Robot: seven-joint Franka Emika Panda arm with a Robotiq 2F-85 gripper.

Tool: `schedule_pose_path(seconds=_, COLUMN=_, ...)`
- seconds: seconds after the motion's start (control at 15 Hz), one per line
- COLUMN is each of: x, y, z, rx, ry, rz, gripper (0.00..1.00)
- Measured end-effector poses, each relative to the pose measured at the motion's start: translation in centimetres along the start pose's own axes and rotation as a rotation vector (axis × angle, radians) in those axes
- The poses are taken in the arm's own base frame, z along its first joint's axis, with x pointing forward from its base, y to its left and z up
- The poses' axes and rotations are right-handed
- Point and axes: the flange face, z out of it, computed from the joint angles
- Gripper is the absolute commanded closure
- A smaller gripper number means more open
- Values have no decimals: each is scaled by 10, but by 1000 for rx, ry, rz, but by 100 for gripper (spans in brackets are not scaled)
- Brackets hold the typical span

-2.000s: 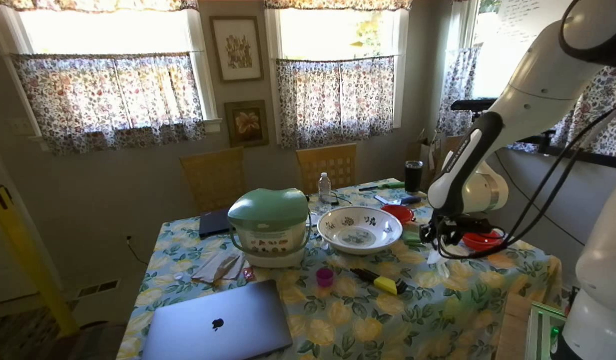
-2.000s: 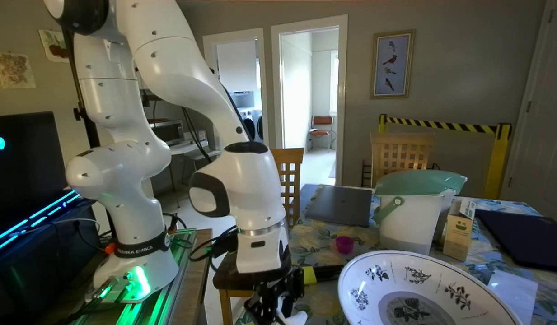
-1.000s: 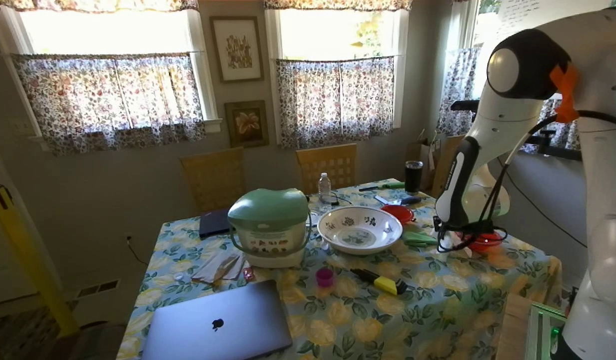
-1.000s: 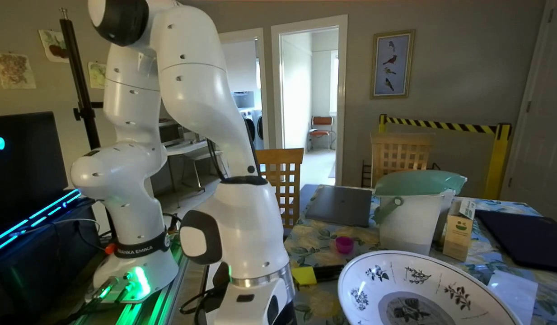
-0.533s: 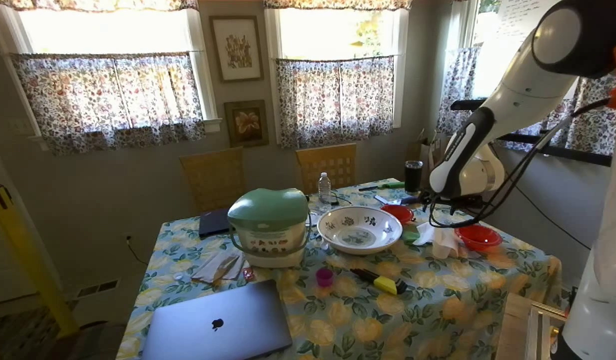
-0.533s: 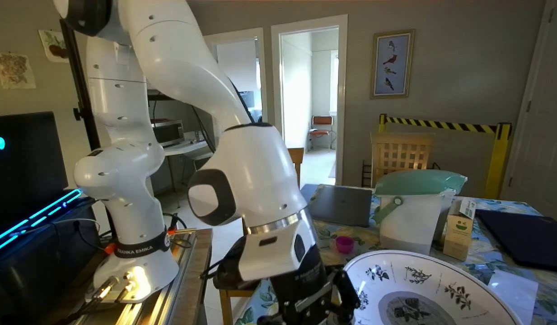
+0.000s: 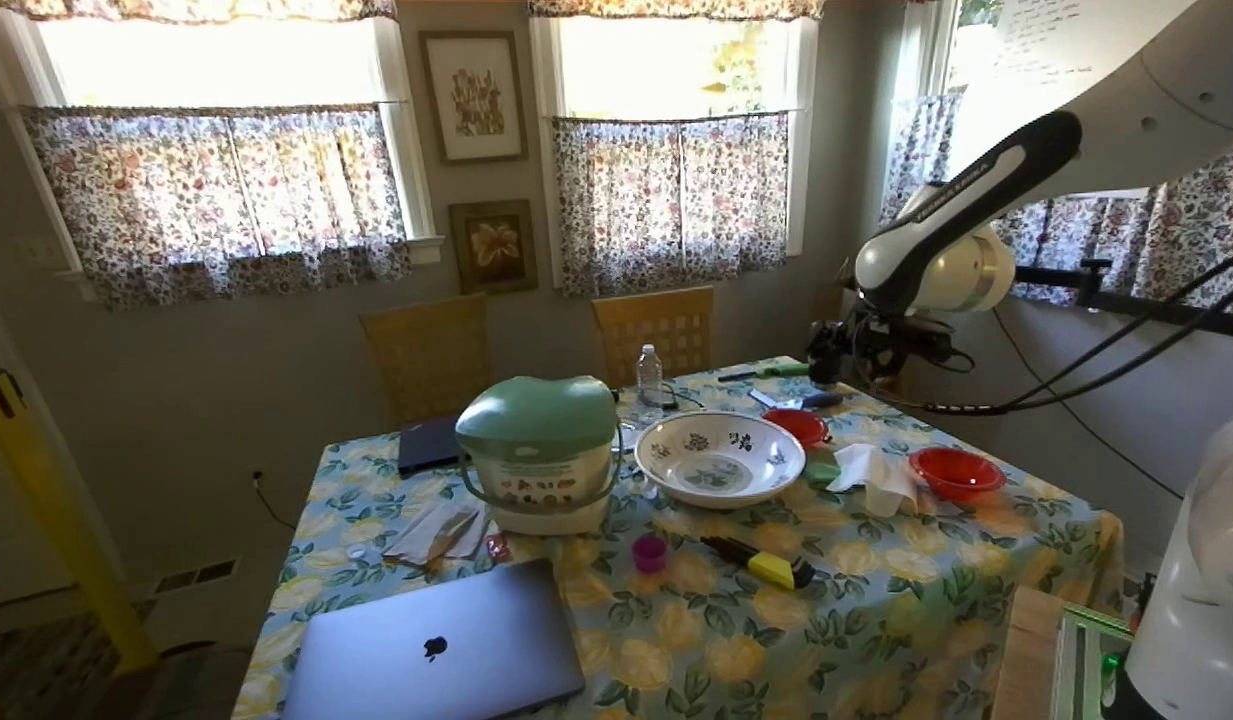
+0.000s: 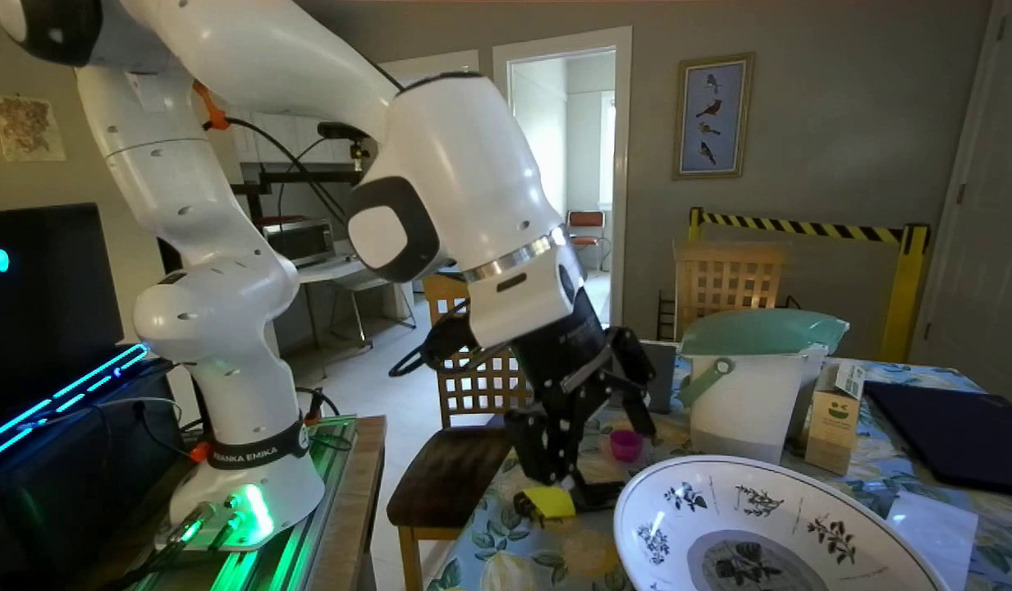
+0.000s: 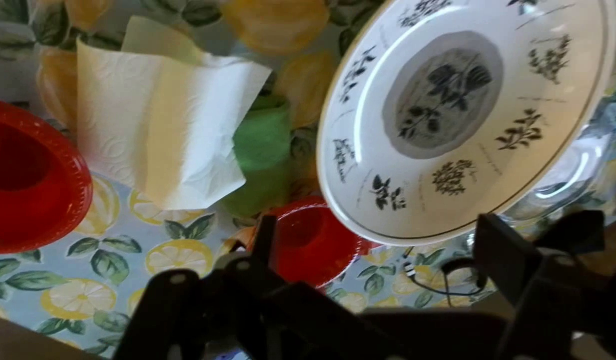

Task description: Wipe the inside of the bowl with the paper towel

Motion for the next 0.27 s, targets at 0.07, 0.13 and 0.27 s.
schedule_pose_path(seconds=0.07, x=-2, y=-7, z=-9, rx=23, ry=-16, rz=-2, gripper=0)
schedule_pose_path(seconds=0.13, x=-3, y=-11, z=-15, rx=37, ry=-21, rz=-2, gripper=0)
schedule_pose_path(seconds=0.27, x=-3, y=-11, z=-19, rx=42, ry=-23, rz=-1, gripper=0)
